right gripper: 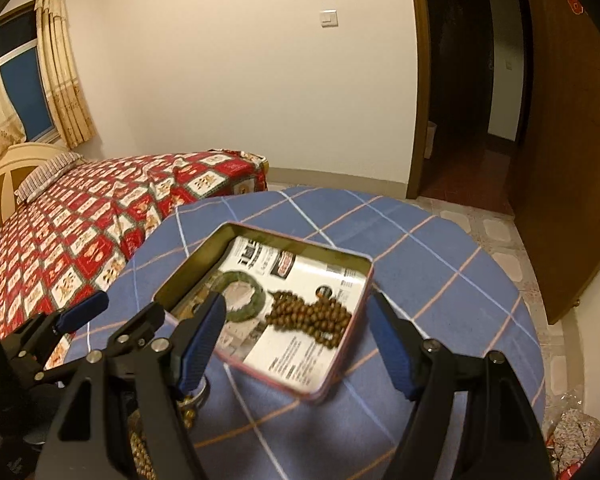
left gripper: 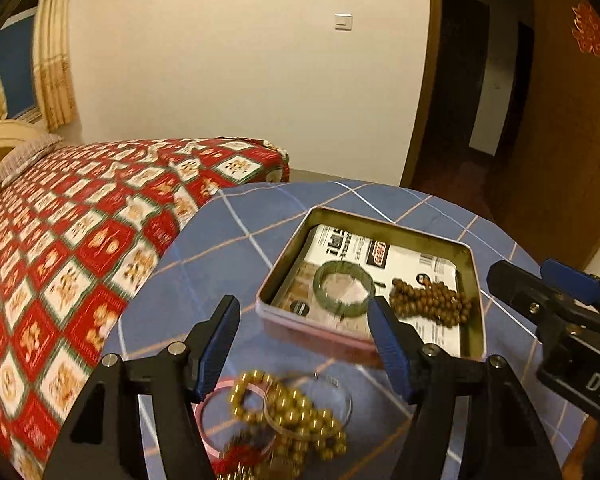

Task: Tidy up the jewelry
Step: 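Move both open grippers back toward the jewelry pile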

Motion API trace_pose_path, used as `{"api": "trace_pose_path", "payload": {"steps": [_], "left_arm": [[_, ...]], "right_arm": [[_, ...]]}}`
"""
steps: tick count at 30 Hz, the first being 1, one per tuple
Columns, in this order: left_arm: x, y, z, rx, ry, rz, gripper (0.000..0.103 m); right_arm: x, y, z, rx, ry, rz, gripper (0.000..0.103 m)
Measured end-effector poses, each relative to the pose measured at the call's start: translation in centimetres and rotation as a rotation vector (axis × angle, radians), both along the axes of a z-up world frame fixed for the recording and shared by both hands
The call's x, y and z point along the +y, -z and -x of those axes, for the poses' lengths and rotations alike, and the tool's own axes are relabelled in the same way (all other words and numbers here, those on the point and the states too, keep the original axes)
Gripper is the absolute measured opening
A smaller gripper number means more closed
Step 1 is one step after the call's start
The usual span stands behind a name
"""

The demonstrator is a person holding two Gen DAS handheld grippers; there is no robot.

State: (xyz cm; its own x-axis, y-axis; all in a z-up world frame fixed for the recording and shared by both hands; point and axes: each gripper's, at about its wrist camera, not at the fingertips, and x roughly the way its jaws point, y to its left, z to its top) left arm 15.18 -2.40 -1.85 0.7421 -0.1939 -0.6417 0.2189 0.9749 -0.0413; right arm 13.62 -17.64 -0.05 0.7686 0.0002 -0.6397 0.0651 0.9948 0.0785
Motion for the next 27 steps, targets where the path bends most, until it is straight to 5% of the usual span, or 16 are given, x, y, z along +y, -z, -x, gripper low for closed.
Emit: {"api": "trace_pose_path", "payload": {"steps": [27], "left_arm": [[5.6, 0.5, 8.7, -0.063, -0.018, -0.005, 0.071]], "right_arm": [[4.4, 0.9, 6.8, -0.028, -0.085, 0.024, 0.076]]}}
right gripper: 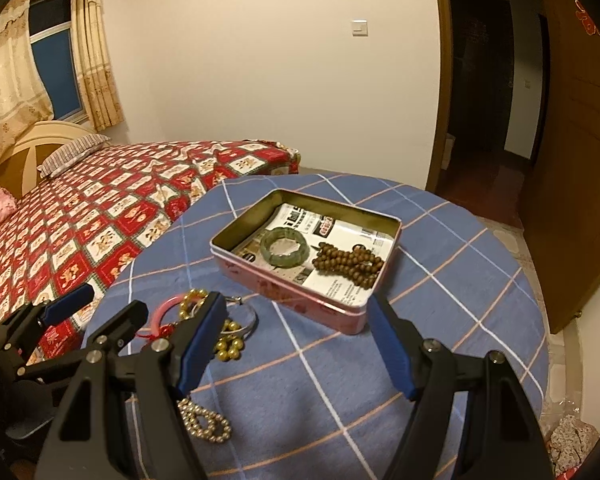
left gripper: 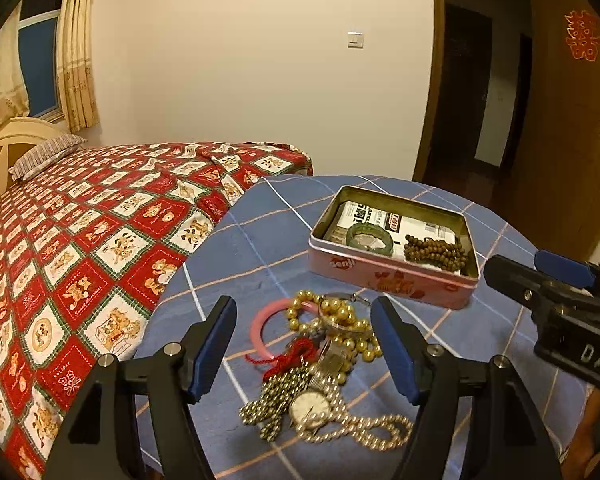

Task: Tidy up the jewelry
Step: 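Move both open grippers back toward the jewelry pile, then grasp the pearl necklace with the right gripper while the left grasps the silver bead chain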

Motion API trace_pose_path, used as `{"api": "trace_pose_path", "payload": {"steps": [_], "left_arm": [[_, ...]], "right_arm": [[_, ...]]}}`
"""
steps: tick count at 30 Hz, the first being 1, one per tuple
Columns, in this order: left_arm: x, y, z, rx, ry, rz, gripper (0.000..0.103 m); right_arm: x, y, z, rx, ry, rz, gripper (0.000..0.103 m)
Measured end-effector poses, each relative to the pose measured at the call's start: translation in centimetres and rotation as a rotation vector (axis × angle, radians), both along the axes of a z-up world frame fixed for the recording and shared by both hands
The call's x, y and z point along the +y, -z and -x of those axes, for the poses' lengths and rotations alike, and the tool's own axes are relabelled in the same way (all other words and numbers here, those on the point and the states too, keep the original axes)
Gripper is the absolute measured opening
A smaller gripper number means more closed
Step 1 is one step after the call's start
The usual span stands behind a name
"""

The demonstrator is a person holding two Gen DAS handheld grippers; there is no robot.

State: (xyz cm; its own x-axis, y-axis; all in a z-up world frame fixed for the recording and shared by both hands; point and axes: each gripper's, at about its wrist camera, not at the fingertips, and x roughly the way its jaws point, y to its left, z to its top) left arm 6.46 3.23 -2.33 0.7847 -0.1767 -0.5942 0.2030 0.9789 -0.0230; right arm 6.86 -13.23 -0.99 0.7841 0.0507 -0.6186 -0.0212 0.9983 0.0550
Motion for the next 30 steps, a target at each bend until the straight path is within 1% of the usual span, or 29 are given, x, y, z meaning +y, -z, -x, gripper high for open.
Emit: {"api": "trace_pose_path", "payload": {"steps": [3, 4, 5, 7, 10, 14, 17, 21, 25, 28, 30], "left_arm": [[1.1, 0.6, 0.8, 0.006, 0.038, -0.002, 0.071], [1.4, 0.9, 1.0, 0.006, 0.045, -0.007, 0.071], [1.8, 1.2, 1.3, 0.007, 0.054, -0.015, 0.071], [2.6, 1.9, 1.7, 0.017, 0.065, -0.030, 0.071], [3.8, 3.0, 1.9, 0.051, 0.063, -0.037, 0.071], [4.9, 4.3, 2.0, 0.108, 0.080, 0.000, 0.071], [5.2, 5.1, 1.7, 0.135, 0.071, -0.016, 0.071], [5.4, 5.4, 1.7, 0.143, 0.065, -0.046, 0.071], [6.0, 5.4, 1.4, 0.143, 0.042, -0.046, 0.071], [6.1, 5.3, 1.2, 0.141, 0.042, -0.055, 0.071], [6.0, 5.4, 1.1, 0.149, 0.051, -0.065, 0.071]], "right_arm": [[0.0, 0.6, 0.6, 0.009, -0.021, -0.017, 0.076], [0.1, 1.0, 0.7, 0.016, -0.030, -0.024, 0.074], [0.1, 1.4, 0.9, 0.026, -0.040, -0.028, 0.069], [0.5, 2.4, 1.0, 0.054, -0.069, -0.033, 0.064], [0.8, 3.7, 1.2, 0.096, -0.095, -0.051, 0.063], [1.8, 5.0, 1.6, 0.139, -0.144, -0.054, 0.061], [2.6, 5.9, 1.6, 0.168, -0.188, -0.073, 0.058], [3.8, 7.4, 1.3, 0.217, -0.241, -0.073, 0.058], [5.2, 8.7, 0.9, 0.252, -0.292, -0.068, 0.058], [6.6, 9.7, 0.2, 0.282, -0.334, -0.060, 0.058], [7.5, 9.9, 0.2, 0.264, -0.354, -0.019, 0.060]]}}
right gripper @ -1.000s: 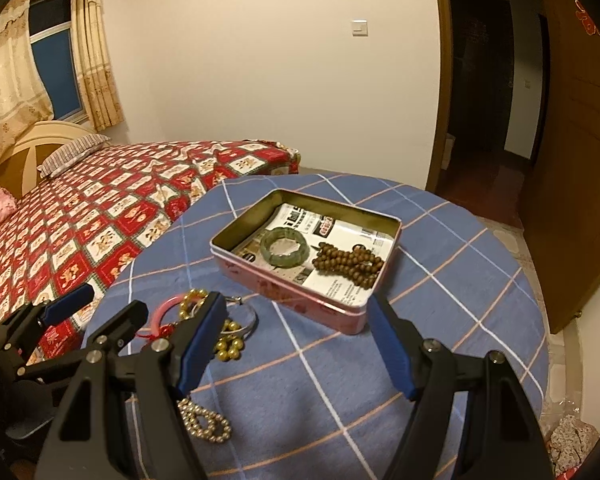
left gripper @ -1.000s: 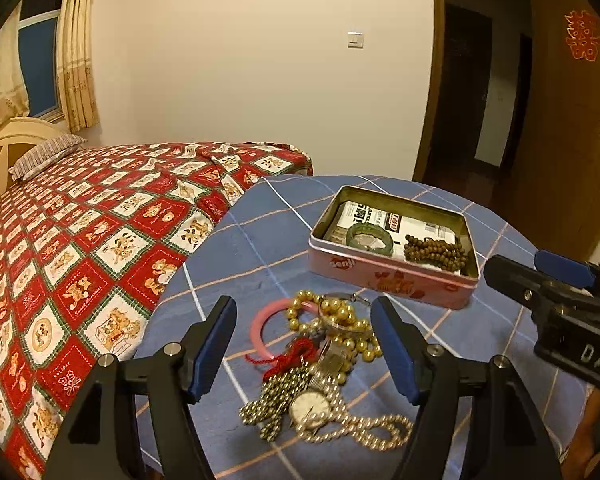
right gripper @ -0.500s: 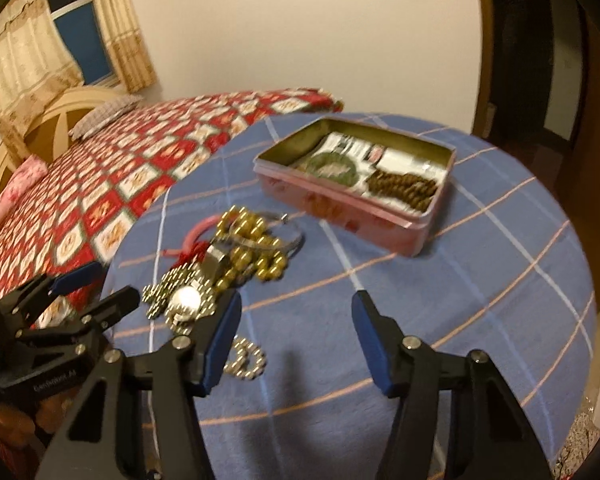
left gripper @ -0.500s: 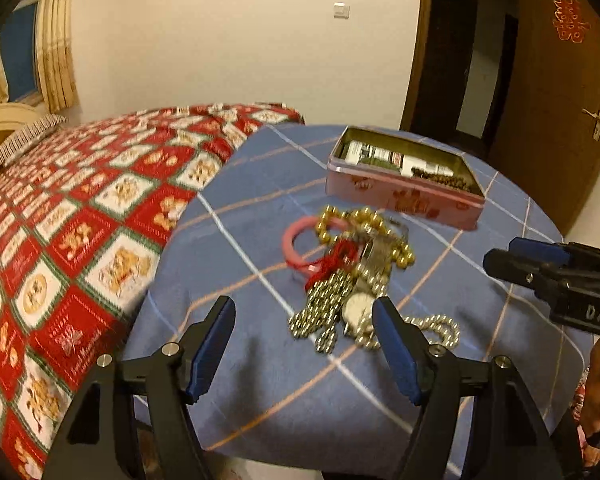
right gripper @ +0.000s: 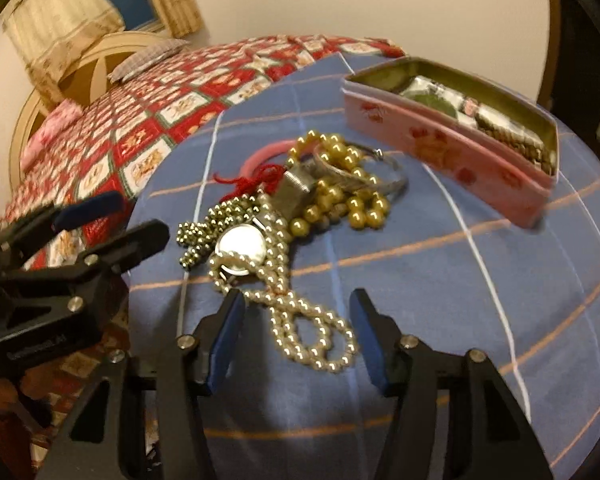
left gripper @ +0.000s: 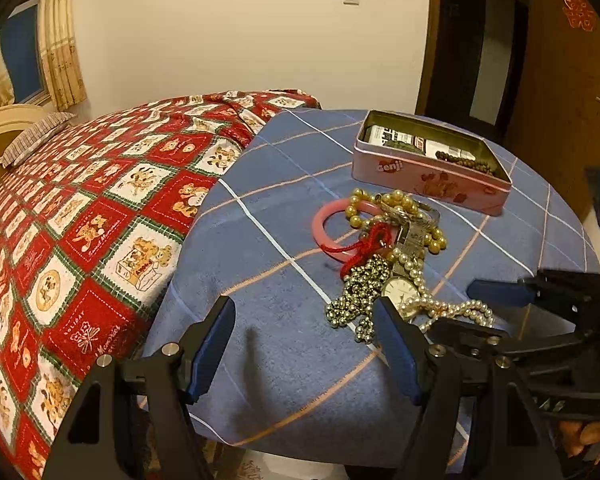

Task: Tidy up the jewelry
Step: 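Grasp the pearl necklace with the right gripper while the left grasps the silver bead chain, then carry the pearls and silver beads into the pink tin and open both grippers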

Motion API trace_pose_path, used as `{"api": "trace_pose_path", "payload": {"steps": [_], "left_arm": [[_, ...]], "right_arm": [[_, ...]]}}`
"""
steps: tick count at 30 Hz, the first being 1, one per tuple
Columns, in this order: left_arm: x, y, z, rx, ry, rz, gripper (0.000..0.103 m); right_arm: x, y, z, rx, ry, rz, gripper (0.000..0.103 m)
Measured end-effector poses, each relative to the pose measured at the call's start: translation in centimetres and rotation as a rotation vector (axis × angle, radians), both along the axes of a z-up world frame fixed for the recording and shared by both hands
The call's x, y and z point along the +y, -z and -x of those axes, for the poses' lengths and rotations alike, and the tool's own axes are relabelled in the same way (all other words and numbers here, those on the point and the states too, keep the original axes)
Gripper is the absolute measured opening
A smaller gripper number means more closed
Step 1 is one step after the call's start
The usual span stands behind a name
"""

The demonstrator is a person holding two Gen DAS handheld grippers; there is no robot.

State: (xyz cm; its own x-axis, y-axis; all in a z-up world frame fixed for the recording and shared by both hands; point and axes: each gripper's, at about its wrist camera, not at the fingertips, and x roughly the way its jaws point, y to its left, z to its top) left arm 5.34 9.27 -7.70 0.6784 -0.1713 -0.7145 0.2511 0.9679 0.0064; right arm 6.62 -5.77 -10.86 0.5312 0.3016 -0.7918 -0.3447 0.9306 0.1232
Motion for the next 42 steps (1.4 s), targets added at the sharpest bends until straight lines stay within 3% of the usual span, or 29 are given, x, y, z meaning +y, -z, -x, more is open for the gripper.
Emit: {"api": "trace_pose_path", "payload": {"steps": [3, 5, 8, 20, 24, 30, 32, 34, 35, 37, 42], "left_arm": [[-0.2, 0.3, -0.3, 0.013, 0.007, -0.022, 0.071], [-0.4, 0.6, -0.6, 0.025, 0.014, -0.017, 0.071], [-0.7, 0.8, -1.0, 0.037, 0.025, -0.002, 0.071], [-2.4, 2.0, -3.0, 0.048, 0.044, -0.019, 0.070], [-2.2, 2.2, -4.0, 0.078, 0.010, -0.006, 0.049], [-5.2, 2.5, -3.3, 0.059, 0.082, -0.138, 0.048], [-5.2, 2.7, -3.4, 0.046, 0.079, -0.121, 0.048], [-5.0, 2.5, -3.4, 0.042, 0.059, -0.115, 0.032], [-4.5, 2.2, -3.5, 0.039, 0.046, -0.103, 0.011], [-3.1, 1.5, -3.7, 0.088, 0.060, 0.025, 0.010], [-1.4, -1.2, -2.0, 0.020, 0.088, 0.111, 0.010]], "right_arm": [[1.1, 0.1, 0.2, -0.010, -0.045, 0.050, 0.053], [1.0, 0.2, 0.2, -0.010, -0.054, 0.063, 0.026], [0.1, 0.2, 0.4, -0.009, -0.040, 0.090, 0.016], [-7.8, -2.9, 1.0, -0.030, 0.202, -0.031, 0.016], [-8.2, -3.7, 1.0, -0.047, 0.220, -0.047, 0.016], [-8.2, -3.9, 0.6, -0.036, 0.216, -0.081, 0.016], [-8.3, -4.0, 0.6, -0.040, 0.225, -0.084, 0.016], [-8.7, -4.2, 0.7, -0.044, 0.234, -0.093, 0.016], [-8.9, -4.3, 0.8, -0.047, 0.238, -0.099, 0.016], [-9.4, -4.8, 1.0, -0.056, 0.249, -0.113, 0.016], [-10.1, -6.1, 1.2, -0.089, 0.267, -0.143, 0.016]]}}
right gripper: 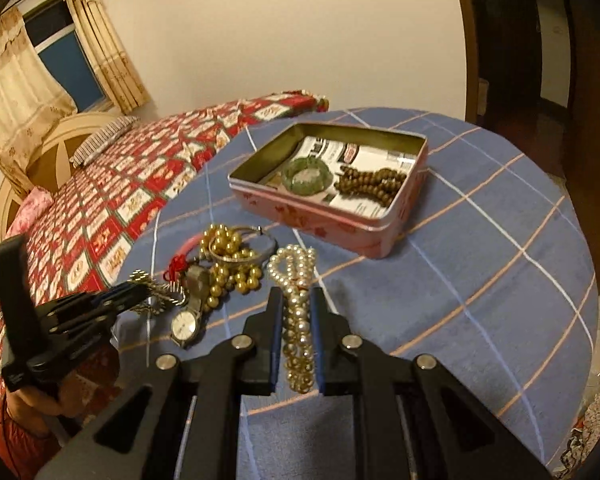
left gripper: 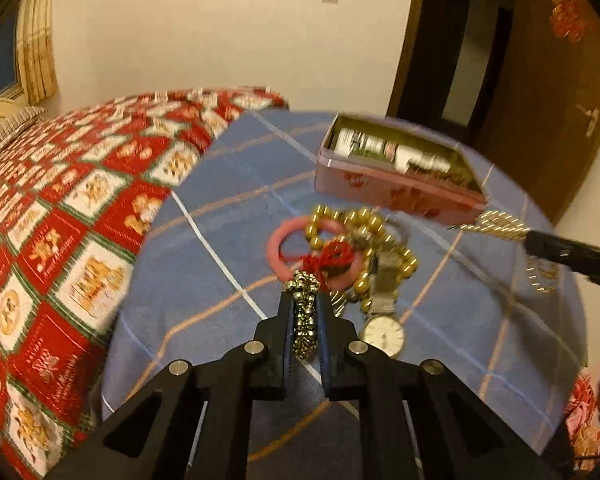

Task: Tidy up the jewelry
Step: 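Carry the pearls and silver beads into the pink tin and open both grippers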

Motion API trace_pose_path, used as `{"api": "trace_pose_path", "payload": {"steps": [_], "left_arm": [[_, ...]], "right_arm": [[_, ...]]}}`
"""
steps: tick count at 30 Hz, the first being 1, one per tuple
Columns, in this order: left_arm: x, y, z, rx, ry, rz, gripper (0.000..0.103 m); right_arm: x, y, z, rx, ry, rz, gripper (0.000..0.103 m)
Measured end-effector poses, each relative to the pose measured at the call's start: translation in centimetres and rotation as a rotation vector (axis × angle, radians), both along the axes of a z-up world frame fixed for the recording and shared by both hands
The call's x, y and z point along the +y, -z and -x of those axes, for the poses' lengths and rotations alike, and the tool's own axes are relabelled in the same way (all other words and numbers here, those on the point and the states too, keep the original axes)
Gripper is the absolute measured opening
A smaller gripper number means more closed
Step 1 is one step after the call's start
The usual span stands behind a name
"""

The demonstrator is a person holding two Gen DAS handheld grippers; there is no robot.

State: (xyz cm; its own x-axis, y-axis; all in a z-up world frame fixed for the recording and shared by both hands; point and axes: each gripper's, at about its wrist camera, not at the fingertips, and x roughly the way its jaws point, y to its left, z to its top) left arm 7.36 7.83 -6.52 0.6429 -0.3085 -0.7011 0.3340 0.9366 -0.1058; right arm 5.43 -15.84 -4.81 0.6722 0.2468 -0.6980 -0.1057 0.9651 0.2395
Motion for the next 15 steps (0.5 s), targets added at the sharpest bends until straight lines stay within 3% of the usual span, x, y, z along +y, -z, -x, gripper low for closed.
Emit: {"api": "trace_pose_path", "payload": {"steps": [8, 15], "left_arm": [[1.3, -5.2, 1.4, -0.133, 0.023, 0.182, 0.010], [-0.2, -7.8, 1.2, -0.210, 0.049, 0.209, 0.010]], "right_arm": [[-0.1, -1.0, -0.1, -0.035, 0.013, -0.025, 0.016], [-0.4, -3.1, 0.1, -0.093, 0.029, -0.034, 0.016]]}}
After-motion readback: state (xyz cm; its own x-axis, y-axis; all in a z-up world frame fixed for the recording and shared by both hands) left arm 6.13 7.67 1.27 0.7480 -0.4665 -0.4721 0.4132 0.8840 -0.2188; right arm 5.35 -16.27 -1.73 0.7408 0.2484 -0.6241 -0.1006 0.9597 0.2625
